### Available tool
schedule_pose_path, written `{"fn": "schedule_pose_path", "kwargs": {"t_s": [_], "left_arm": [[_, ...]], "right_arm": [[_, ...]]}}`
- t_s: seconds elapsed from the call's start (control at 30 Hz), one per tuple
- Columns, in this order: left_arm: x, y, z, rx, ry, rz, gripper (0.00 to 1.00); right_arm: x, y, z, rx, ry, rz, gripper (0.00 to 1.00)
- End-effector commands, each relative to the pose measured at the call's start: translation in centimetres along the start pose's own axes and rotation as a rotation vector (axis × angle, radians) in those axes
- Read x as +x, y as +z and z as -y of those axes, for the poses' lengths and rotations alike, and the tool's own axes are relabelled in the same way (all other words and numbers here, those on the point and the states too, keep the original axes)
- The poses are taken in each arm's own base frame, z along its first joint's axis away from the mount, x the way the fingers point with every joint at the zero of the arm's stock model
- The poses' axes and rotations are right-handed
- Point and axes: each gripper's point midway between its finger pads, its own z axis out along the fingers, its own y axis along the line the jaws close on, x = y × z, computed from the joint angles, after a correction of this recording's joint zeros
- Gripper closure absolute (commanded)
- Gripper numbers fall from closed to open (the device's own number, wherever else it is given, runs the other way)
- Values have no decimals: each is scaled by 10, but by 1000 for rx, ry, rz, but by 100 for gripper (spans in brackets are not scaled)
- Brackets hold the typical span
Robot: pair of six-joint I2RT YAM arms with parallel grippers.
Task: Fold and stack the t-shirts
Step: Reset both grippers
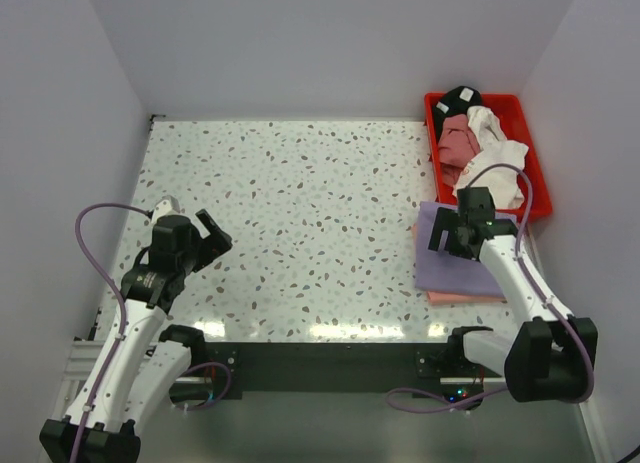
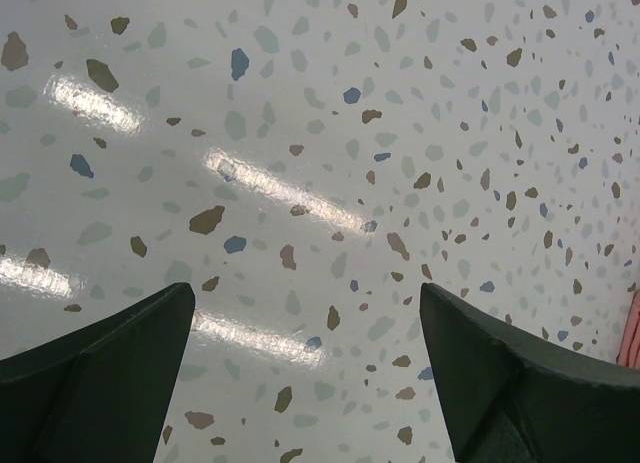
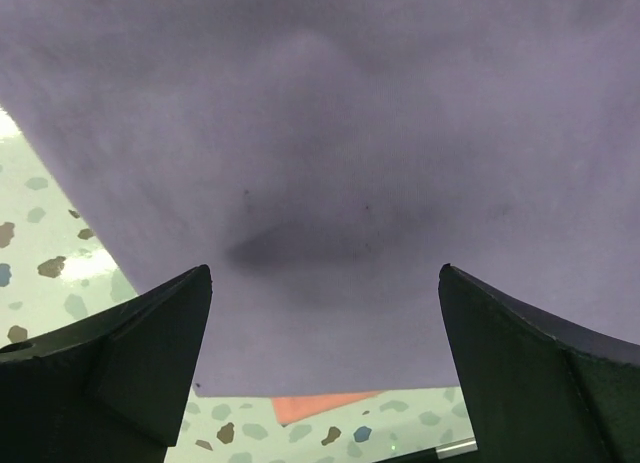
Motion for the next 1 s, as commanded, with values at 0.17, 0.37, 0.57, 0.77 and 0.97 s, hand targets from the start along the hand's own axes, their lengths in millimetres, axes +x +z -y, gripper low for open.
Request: {"fn": "schedule_pose_path", "kwargs": {"t_s": [0.17,0.37,0.57,0.77,0.97], "left_arm": [[-11,1,5,24,2,44,0],[-12,-1,4,21,-2,52,0],[-11,0,3,16,-1,50,0],[-11,0,2,8,0,48,0],[-13,-1,2,1,0,52,0]], "right_arm": [[21,21,0,21,138,8,1],[62,32,9,87,160,-142,1],[79,24,7,68,215,-169,1],[84,16,2,37,264,-172,1],[19,-23,-5,-62,219,61,1]]}}
